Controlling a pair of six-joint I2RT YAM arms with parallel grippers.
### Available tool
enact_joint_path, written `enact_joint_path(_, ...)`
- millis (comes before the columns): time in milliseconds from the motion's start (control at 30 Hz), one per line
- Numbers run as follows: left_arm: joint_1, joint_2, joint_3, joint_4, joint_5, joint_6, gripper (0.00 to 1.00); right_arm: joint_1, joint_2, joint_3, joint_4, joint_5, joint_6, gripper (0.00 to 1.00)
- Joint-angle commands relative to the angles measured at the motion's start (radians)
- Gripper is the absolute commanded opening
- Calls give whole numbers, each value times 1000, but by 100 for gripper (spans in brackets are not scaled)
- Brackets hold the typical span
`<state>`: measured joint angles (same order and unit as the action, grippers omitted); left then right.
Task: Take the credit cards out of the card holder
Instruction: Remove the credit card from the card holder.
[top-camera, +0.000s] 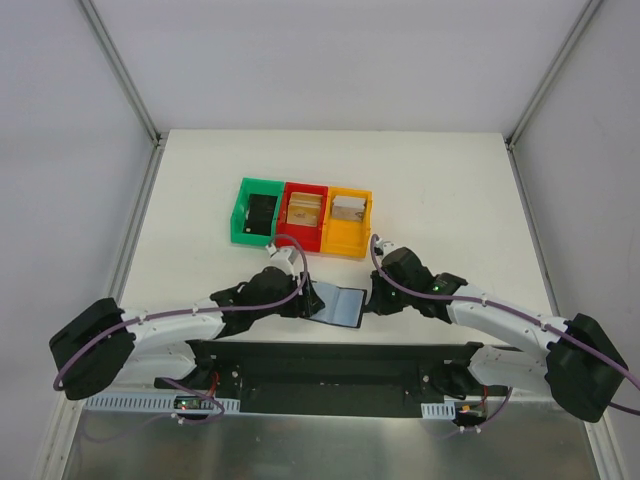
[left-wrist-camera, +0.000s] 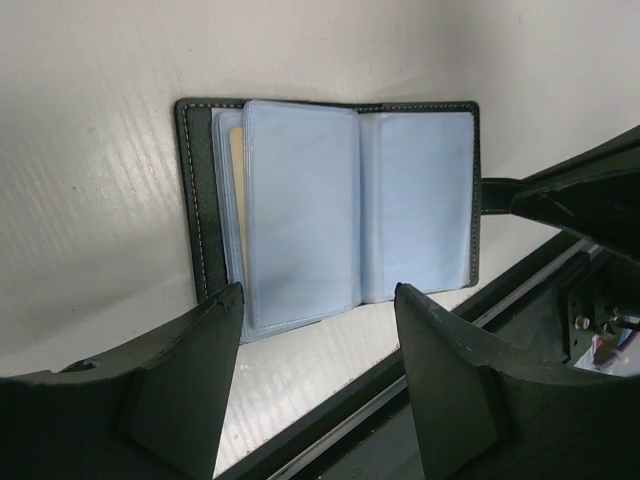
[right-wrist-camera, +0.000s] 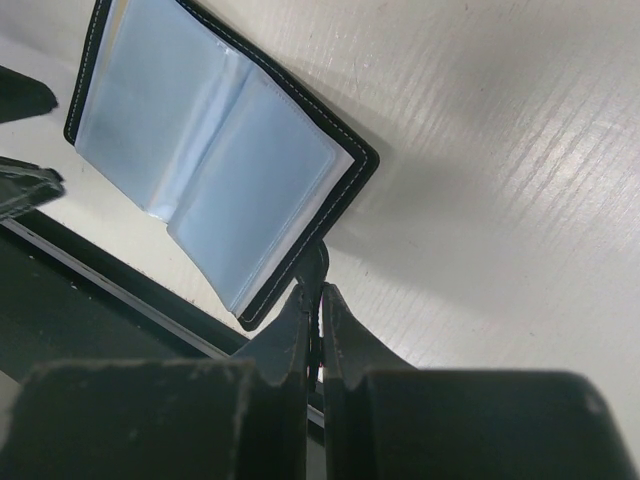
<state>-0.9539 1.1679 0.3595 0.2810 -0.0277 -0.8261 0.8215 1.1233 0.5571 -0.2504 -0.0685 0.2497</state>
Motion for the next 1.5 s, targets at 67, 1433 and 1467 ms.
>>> enact_joint_path(67, 6, -129, -11, -65, -95, 16, 62, 5, -5, 15, 7, -7, -3, 0)
enact_joint_path(1433, 1, 87, 15, 79, 72, 8, 60, 5, 4, 24, 7, -14, -9, 0)
enact_joint_path(1467, 3, 95, 16, 90, 86, 10, 59, 5, 4, 27, 7, -14, -9, 0)
